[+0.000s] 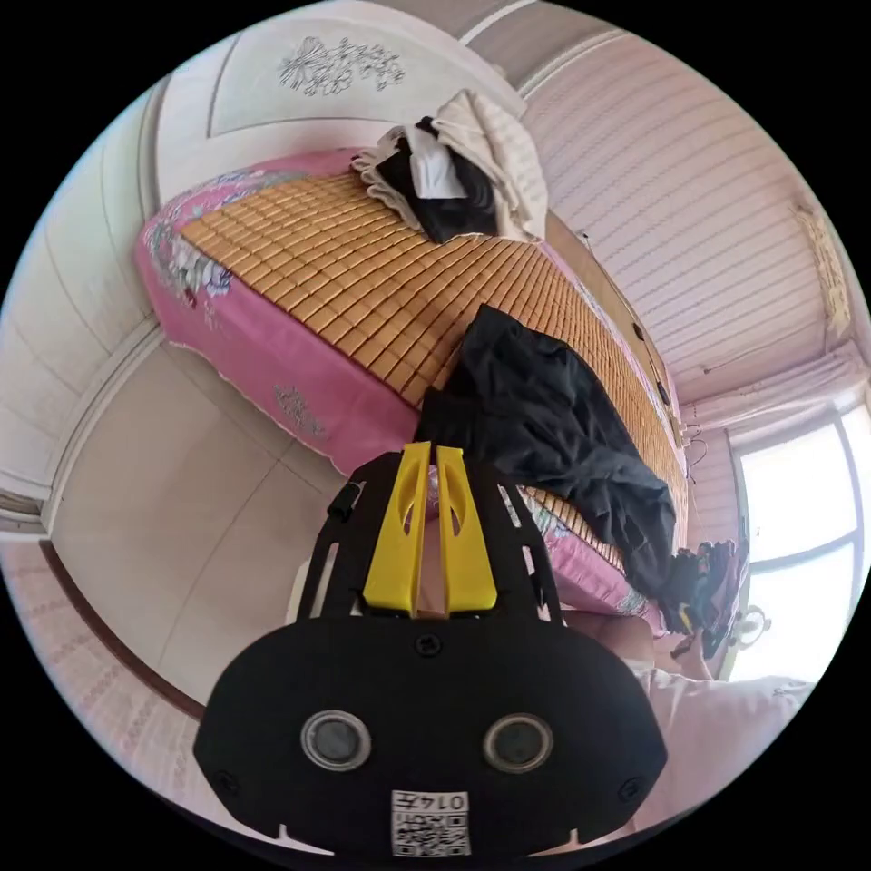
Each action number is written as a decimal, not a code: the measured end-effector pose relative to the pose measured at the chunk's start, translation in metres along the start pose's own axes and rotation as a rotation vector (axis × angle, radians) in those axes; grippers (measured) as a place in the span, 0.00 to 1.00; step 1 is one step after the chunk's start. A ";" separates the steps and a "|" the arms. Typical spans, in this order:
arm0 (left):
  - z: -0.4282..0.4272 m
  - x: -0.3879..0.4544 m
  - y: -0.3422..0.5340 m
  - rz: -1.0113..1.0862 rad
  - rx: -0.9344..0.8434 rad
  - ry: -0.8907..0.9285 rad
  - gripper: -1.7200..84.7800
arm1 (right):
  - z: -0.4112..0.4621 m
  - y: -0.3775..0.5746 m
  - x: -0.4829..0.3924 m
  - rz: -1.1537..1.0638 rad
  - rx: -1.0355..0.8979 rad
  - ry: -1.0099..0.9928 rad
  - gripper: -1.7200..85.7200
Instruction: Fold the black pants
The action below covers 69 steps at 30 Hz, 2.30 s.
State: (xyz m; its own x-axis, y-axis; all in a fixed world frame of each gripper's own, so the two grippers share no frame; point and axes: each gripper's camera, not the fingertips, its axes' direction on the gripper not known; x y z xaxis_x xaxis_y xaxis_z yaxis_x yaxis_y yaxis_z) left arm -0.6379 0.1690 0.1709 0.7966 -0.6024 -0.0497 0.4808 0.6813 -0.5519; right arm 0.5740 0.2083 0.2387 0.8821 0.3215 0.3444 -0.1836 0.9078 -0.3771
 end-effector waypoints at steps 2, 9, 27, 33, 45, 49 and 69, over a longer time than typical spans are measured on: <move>-0.002 -0.012 0.016 -0.039 0.031 0.053 0.02 | 0.009 0.011 -0.004 -0.005 -0.073 0.018 0.02; -0.001 -0.010 0.018 -0.046 0.065 0.146 0.09 | 0.034 -0.024 -0.149 -0.462 -0.150 0.082 0.04; 0.066 -0.108 0.055 -0.313 0.023 0.438 0.09 | 0.281 0.114 -0.702 -1.591 -0.578 -0.058 0.18; 0.034 -0.090 0.079 -0.129 0.128 0.429 0.06 | 0.314 0.140 -0.726 -1.527 -0.623 0.117 0.08; -0.048 0.175 0.158 0.828 0.247 0.876 0.03 | -0.081 -0.026 -0.506 -0.909 0.233 -0.381 0.03; -0.127 0.271 0.153 1.003 0.491 1.173 0.03 | -0.298 -0.044 -0.531 -1.068 0.662 -0.373 0.03; 0.030 0.094 0.220 0.559 -0.037 0.516 0.03 | 0.007 0.061 -0.481 -0.866 -0.272 -0.138 0.03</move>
State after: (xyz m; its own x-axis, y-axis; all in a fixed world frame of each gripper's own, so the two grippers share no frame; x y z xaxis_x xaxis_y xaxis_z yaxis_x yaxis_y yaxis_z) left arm -0.4458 0.2751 0.0697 0.6411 -0.2960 -0.7080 0.0364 0.9333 -0.3572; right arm 0.1355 0.1109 0.0556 0.6013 -0.3961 0.6940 0.6412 0.7574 -0.1233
